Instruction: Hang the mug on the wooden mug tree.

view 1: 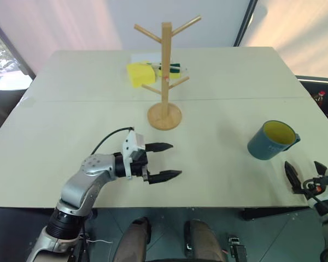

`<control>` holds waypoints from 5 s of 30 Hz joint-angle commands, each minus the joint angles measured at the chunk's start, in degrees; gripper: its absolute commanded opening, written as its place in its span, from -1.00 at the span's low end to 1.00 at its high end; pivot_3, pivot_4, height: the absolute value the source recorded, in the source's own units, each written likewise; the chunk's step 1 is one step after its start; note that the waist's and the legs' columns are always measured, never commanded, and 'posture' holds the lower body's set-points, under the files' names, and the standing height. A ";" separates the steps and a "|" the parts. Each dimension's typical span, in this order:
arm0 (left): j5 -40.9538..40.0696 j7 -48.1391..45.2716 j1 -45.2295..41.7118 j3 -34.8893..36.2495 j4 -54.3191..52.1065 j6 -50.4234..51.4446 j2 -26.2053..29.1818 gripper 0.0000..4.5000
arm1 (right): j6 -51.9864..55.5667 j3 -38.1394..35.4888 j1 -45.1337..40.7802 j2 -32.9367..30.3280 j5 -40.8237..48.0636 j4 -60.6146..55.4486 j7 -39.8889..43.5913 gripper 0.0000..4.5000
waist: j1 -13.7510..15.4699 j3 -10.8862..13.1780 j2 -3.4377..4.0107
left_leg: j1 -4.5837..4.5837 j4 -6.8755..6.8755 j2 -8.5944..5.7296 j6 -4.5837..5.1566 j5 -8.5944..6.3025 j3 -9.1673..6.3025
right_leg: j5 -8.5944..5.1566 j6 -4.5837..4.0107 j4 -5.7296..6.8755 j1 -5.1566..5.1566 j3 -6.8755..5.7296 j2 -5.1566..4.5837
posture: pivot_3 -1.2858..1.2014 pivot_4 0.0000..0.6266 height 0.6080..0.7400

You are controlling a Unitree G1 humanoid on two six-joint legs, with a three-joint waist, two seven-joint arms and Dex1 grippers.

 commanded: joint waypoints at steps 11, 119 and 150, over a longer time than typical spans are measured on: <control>0.48 1.20 -1.66 -0.38 -1.53 -0.51 0.07 1.00 | -0.02 1.09 -9.25 -5.40 -1.36 6.81 1.64 0.99 | -0.08 -0.01 0.04 | 0.04 0.03 0.01 0.01 0.01 0.17 | 0.07 0.06 0.00 -0.01 0.18 0.07 | 0.03 -0.52 1.00; -6.98 8.06 -3.07 23.74 6.08 -8.16 7.91 1.00 | 47.60 61.98 -76.27 4.20 -44.97 -11.22 8.68 -0.96 | -1.81 0.09 0.06 | -0.26 -0.09 0.07 -0.18 0.11 0.28 | 0.69 0.68 -0.42 -0.39 0.44 0.32 | 0.03 -0.52 1.00; -5.63 12.40 -1.28 24.32 8.96 -7.56 6.10 1.00 | 47.95 38.37 -62.06 1.94 -30.47 -27.03 15.59 0.35 | -1.53 0.07 0.02 | -0.17 -0.07 0.08 -0.34 0.22 0.27 | 0.68 0.68 0.04 -0.50 0.54 0.34 | 0.03 -0.52 1.00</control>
